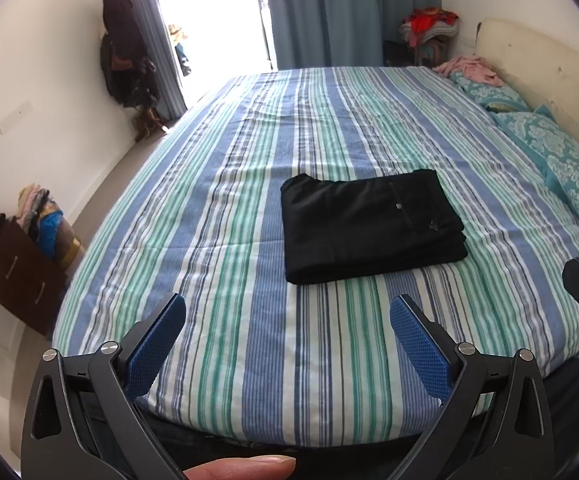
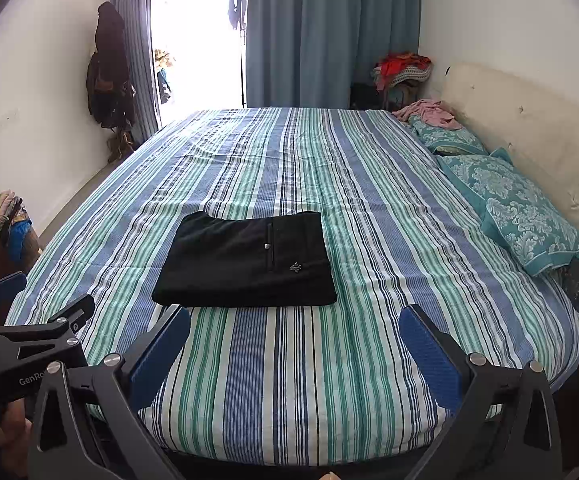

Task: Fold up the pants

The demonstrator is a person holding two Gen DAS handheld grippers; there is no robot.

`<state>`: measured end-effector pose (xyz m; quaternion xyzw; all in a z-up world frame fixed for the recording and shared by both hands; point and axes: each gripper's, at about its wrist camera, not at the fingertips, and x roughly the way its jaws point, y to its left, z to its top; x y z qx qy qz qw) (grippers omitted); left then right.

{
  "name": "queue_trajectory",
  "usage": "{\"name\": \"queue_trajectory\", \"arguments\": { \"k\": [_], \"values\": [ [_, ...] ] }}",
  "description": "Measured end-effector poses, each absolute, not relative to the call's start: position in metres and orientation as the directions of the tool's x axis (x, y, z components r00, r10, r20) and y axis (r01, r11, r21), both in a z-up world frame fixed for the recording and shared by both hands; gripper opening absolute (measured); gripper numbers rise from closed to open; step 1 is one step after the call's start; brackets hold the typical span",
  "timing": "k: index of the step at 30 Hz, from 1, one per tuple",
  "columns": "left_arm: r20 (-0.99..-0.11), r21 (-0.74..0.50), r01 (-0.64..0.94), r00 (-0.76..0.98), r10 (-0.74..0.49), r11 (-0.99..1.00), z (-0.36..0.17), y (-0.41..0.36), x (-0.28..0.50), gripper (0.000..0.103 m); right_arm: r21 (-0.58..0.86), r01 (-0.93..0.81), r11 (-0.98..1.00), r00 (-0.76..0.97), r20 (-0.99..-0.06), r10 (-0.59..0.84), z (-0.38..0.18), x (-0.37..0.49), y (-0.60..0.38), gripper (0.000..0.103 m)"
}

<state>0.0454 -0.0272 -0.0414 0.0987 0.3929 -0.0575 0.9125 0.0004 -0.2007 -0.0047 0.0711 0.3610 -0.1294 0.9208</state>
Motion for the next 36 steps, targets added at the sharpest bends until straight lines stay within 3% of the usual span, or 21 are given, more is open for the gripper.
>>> {"name": "queue_trajectory", "arguments": {
  "k": [36],
  "values": [
    [-0.712, 0.162, 0.184, 0.702, -0.014, 0.969, -0.0413, -0.0275, 0.0454, 0.102, 0.022, 0.281, 0.959, 0.705, -0.683, -0.191, -0.0039, 0.0038, -0.1986, 0.103]
  ]
}}
